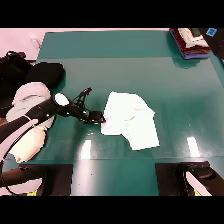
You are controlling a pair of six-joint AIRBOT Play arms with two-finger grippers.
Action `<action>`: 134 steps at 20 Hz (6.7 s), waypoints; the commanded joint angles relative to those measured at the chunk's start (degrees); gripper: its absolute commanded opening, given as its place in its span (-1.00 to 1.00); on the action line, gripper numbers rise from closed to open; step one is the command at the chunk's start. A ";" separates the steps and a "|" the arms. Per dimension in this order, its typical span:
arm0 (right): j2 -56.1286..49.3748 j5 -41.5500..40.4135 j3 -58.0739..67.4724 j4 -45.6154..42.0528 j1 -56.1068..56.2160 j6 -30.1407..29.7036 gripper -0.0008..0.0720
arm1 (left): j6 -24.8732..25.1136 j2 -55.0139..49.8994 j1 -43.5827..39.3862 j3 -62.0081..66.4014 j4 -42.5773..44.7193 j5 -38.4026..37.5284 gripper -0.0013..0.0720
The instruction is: Fold the shirts.
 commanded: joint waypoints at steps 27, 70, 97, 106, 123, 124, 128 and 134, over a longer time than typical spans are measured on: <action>-16.11 15.19 -48.06 -5.86 0.09 7.15 0.17 | 1.31 -0.55 13.25 16.59 8.61 -6.38 -0.90; -23.02 21.92 -4.52 -17.62 -14.62 7.98 -0.95 | 3.93 12.37 18.40 19.67 24.59 -8.31 -0.90; -11.41 24.41 -21.59 -6.03 -17.44 6.25 -0.16 | 6.73 13.16 19.76 -19.45 1.77 2.54 0.35; -11.39 32.59 -22.53 -17.29 -27.17 6.16 -0.35 | 5.18 14.86 19.10 -2.97 6.21 -7.63 -0.90; -27.36 5.60 -45.18 3.21 -45.81 -4.74 0.17 | 0.87 14.95 19.10 2.19 6.84 -9.51 -0.90; -28.24 4.42 -43.69 3.17 -43.34 -4.72 0.12 | 0.85 14.93 19.10 2.19 6.82 -9.51 -0.90; -32.57 3.89 -36.72 2.84 -34.62 -4.70 -0.22 | 0.85 14.93 19.10 2.19 6.82 -9.51 -0.90; -26.53 7.58 -26.73 2.71 -26.80 -4.74 -0.95 | 0.70 19.61 19.12 7.74 7.17 -9.64 -0.90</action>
